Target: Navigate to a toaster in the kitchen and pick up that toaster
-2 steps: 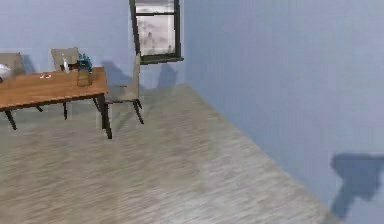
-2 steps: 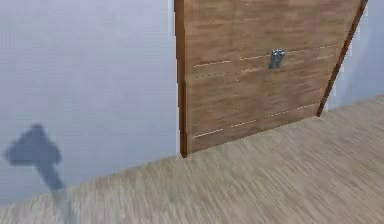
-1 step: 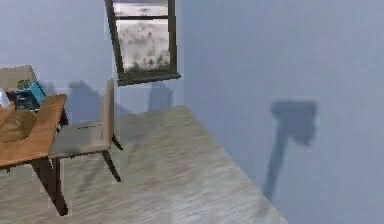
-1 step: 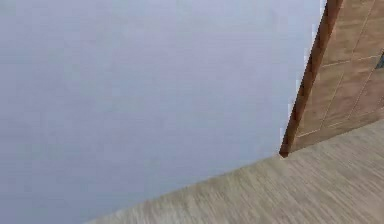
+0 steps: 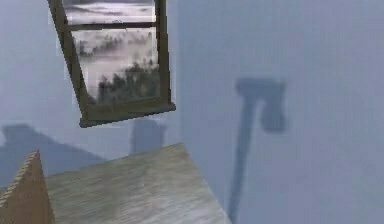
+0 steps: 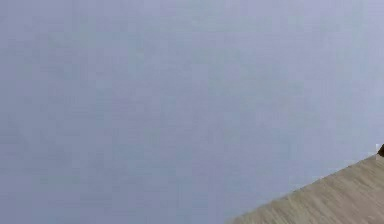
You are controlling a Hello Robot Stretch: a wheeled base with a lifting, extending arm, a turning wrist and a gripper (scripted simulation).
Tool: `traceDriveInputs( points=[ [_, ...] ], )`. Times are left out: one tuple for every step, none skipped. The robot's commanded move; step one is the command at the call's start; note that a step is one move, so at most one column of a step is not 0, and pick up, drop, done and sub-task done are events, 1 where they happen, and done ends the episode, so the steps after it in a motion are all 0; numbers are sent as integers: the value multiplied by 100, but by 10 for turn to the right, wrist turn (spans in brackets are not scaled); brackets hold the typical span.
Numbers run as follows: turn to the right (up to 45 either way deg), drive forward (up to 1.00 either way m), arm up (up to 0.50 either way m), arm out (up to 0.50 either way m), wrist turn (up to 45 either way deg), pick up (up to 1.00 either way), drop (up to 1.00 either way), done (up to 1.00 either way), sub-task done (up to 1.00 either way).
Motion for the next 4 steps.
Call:
traceDriveInputs(
  points=[
    [0, 40, 0, 0, 0, 0, 0, 0, 0],
    [-210, 0, 0, 0, 0, 0, 0, 0, 0],
    [0, 75, 0, 0, 0, 0, 0, 0, 0],
    [-450, 0, 0, 0, 0, 0, 0, 0, 0]
  ],
)
